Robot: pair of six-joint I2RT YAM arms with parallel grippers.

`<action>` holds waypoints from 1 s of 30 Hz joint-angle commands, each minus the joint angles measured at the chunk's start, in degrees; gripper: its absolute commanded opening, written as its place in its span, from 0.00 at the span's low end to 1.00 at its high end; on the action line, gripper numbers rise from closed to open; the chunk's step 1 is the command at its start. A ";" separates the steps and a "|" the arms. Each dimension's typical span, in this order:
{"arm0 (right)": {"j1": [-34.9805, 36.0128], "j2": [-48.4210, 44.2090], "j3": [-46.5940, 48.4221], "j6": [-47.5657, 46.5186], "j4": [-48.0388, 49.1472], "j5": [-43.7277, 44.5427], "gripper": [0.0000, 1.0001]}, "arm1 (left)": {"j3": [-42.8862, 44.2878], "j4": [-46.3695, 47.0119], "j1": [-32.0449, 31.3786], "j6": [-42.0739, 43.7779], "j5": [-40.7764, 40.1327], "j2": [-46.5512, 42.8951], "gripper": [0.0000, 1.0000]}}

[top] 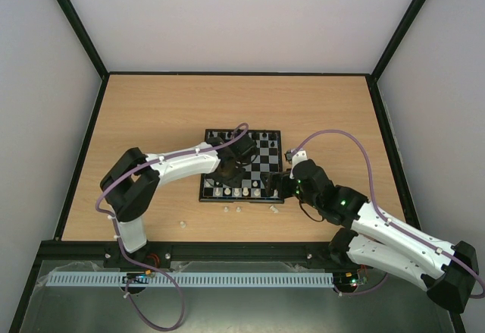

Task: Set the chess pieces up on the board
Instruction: Place the chess piece on the chessboard, then pick up the chess piece at the center of the board.

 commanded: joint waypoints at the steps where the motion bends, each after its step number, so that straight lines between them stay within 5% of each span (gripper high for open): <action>1: 0.14 0.41 -0.64 0.10 -0.75 0.13 0.99 | -0.93 0.40 0.17 0.09 0.53 1.30 0.16; 12: 0.16 0.38 -0.68 0.05 -0.75 -0.05 0.99 | 2.10 -2.29 0.11 -0.52 -0.81 -1.45 0.23; 20: 0.14 0.32 -0.69 0.14 -0.75 0.14 0.98 | 5.68 -6.85 -2.06 -2.10 -3.11 -8.68 0.39; 30: 0.11 0.34 -0.69 0.06 -0.75 0.27 0.99 | -5.24 -7.86 -5.20 -7.84 -2.33 -20.36 0.44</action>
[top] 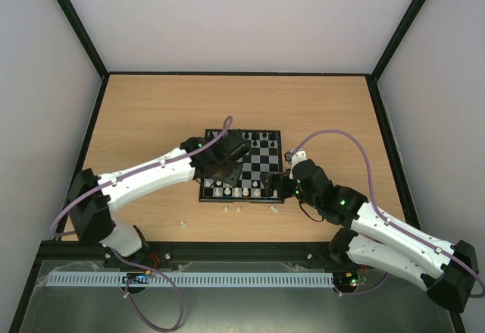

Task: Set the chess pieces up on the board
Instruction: Pick up the chess piece at the center of the board.

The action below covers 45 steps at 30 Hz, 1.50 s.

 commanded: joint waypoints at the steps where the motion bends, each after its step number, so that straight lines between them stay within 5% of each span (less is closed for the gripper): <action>1: 0.13 0.03 -0.63 0.05 -0.75 0.59 0.98 | -5.76 -2.03 -1.32 -3.86 0.38 -3.53 0.44; 24: 0.16 0.21 -0.72 0.07 -0.76 0.28 0.99 | -15.61 10.28 -8.92 -10.65 2.48 4.42 0.26; 45: 0.16 -0.06 -0.88 0.13 -0.75 0.01 0.99 | -17.67 11.58 -8.91 -10.30 1.59 7.58 0.24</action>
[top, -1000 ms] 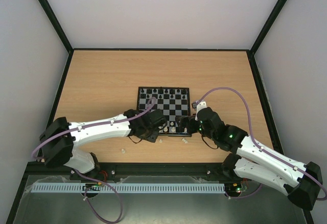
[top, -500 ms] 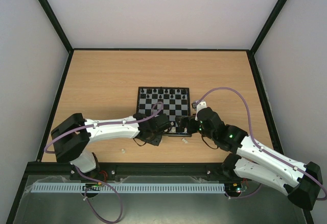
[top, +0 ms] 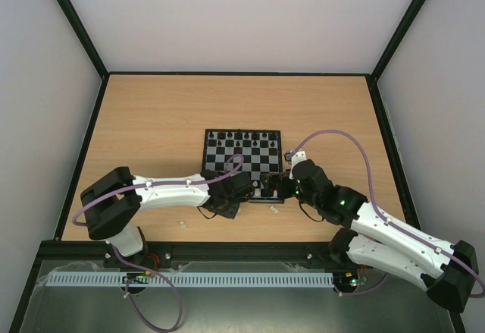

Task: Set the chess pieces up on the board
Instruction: Pick up the chess piece at the center of the board.

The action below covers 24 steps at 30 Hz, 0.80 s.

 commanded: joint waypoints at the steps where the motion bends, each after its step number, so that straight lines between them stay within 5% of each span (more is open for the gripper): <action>1: 0.17 -0.08 -0.76 0.14 -0.75 0.27 0.99 | -0.71 0.05 -0.26 0.24 -0.77 1.04 0.24; 15: 0.16 -0.25 -0.73 0.14 -0.75 0.02 0.99 | 0.83 -2.10 0.28 0.81 -0.74 1.91 0.06; 24: 0.11 -0.65 -0.77 0.05 -0.64 -0.25 0.99 | 16.68 -16.79 2.38 5.99 -2.96 -3.65 0.09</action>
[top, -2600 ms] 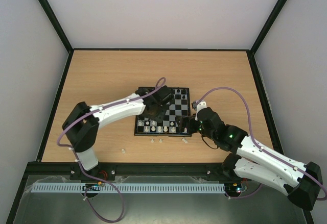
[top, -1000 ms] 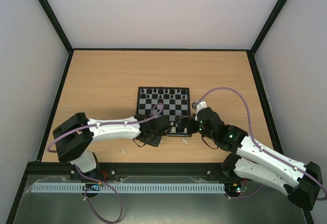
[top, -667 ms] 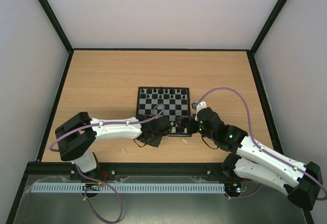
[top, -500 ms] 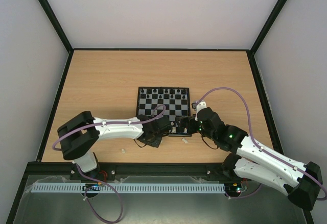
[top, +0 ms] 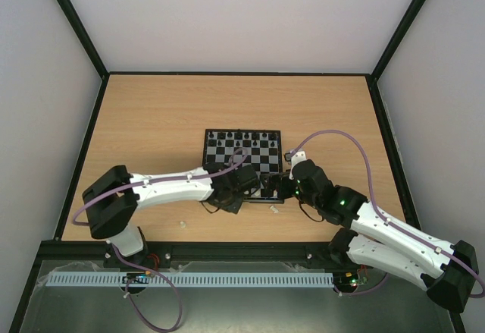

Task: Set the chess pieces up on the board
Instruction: Pick up the chess piece at the center of the board, then place the chess piece on the chessboard.

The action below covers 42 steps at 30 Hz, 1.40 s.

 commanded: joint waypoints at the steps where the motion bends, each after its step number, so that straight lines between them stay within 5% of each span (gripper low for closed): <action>1: 0.16 -0.71 -0.68 0.04 -0.65 0.02 0.98 | 10.19 -9.61 2.59 4.67 -1.77 -4.29 0.09; 11: 0.10 -1.11 -0.78 0.09 -0.71 0.46 0.99 | 20.56 -12.48 9.21 14.01 -0.92 5.59 0.10; 42: 0.16 -0.58 -0.81 0.14 -0.59 0.30 0.99 | 14.23 0.22 11.74 16.85 5.74 15.49 0.11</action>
